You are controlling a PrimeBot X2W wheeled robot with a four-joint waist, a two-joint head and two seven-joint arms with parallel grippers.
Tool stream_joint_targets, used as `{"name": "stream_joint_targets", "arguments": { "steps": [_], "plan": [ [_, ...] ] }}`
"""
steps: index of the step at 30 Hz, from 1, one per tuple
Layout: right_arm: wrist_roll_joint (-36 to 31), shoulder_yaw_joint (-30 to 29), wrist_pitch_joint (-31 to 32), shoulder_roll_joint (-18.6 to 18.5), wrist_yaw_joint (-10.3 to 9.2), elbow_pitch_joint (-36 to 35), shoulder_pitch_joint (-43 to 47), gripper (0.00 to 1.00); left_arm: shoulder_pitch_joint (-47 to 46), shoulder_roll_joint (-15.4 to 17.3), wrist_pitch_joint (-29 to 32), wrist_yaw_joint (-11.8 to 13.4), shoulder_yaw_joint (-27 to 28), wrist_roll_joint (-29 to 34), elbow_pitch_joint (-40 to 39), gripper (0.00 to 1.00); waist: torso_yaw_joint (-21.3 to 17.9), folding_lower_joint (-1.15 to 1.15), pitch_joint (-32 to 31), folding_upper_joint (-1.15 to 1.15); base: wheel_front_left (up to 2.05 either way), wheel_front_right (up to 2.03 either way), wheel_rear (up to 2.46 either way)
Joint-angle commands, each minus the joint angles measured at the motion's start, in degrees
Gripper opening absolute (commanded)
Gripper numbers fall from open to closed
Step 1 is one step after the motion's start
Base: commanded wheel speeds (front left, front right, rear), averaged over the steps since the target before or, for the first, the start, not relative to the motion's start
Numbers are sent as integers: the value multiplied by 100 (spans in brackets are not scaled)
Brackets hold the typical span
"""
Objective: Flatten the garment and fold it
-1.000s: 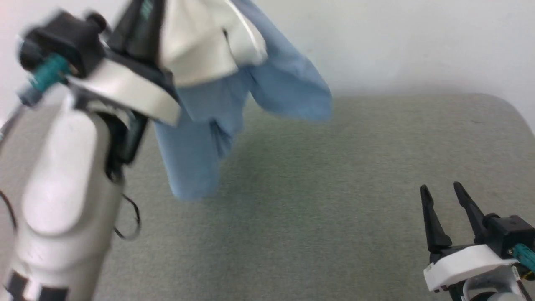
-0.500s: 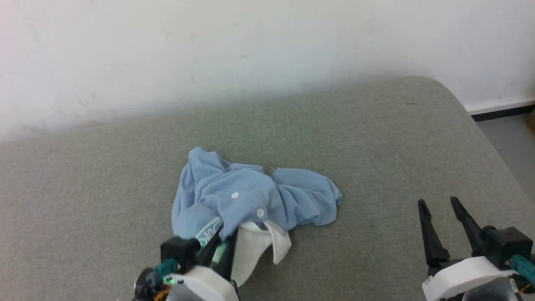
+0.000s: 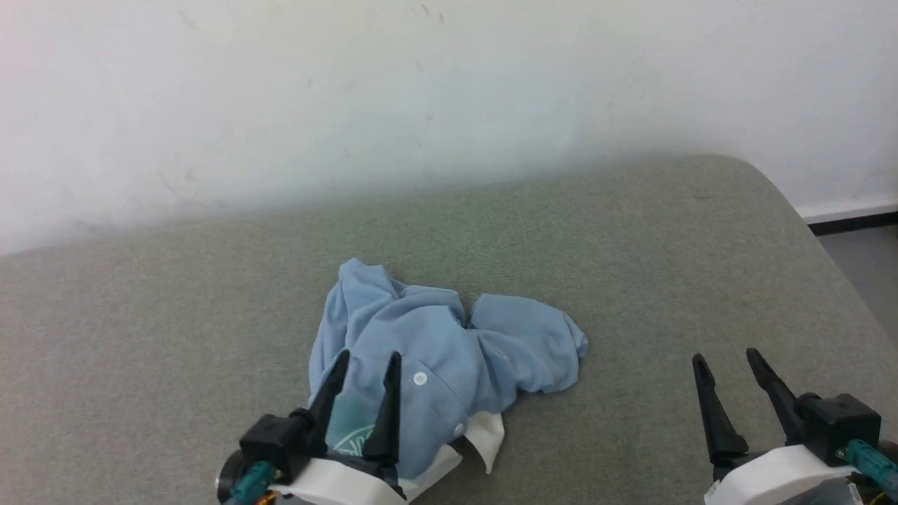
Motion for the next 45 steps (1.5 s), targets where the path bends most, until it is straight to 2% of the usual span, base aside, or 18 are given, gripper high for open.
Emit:
{"name": "stream_joint_targets", "arguments": {
  "steps": [1, 7, 17, 23, 27, 28, 33, 36, 37, 42, 45],
  "plan": [
    [-36, -2, 29, 16, -4, -49, 72, 100, 99, -17, -31, 53, 128, 83, -142, 100, 105, 1, -70, 0, 0, 0, 0],
    [-52, -14, 93, 16, -4, -130, 52, 100, 243, 67, -37, 86, 695, 346, -479, 100, 222, 1, -39, 0, 0, 0, 0],
    [-104, 16, 206, 16, -4, -177, 25, 100, 608, 359, -38, 109, 1561, 542, -553, 100, 347, 1, -25, 0, 0, 0, 0],
    [-130, 63, 453, 16, -4, 36, -202, 100, 730, 390, -39, 19, 1691, 535, -482, 100, 571, 1, 53, 0, 0, 0, 0],
    [-15, 284, 1100, -79, -4, 567, -519, 100, 732, 304, -39, -24, 1707, 503, -448, 100, 739, 1, 89, 0, 0, 0, 0],
    [-15, 284, 1100, -79, -4, 567, -519, 100, 732, 304, -39, -24, 1707, 503, -448, 100, 739, 1, 89, 0, 0, 0, 0],
    [475, 876, 1914, -412, -4, 1234, -1098, 100, 656, 167, -39, -128, 1671, 499, -380, 100, 930, 1, 129, 0, 0, 0, 0],
    [845, 1536, 2324, -589, -4, 1425, -1433, 100, 583, 100, -39, -205, 1645, 520, -323, 100, 1032, 1, 180, 0, 0, 0, 0],
    [1084, 2012, 2596, -718, -4, 1506, -1610, 100, 531, 54, -39, -244, 1630, 543, -306, 100, 1088, 1, 230, 0, 0, 0, 0],
    [1474, 2892, 2888, -971, -4, 1723, -2046, 100, 372, -66, -39, -327, 1607, 604, -279, 100, 1204, 1, 403, 0, 0, 0, 0],
    [1583, 3202, 2908, -1033, -4, 1887, -2228, 100, 313, -114, -39, -366, 1597, 627, -265, 100, 1230, 1, 481, 0, 0, 0, 0]
  ]
}}
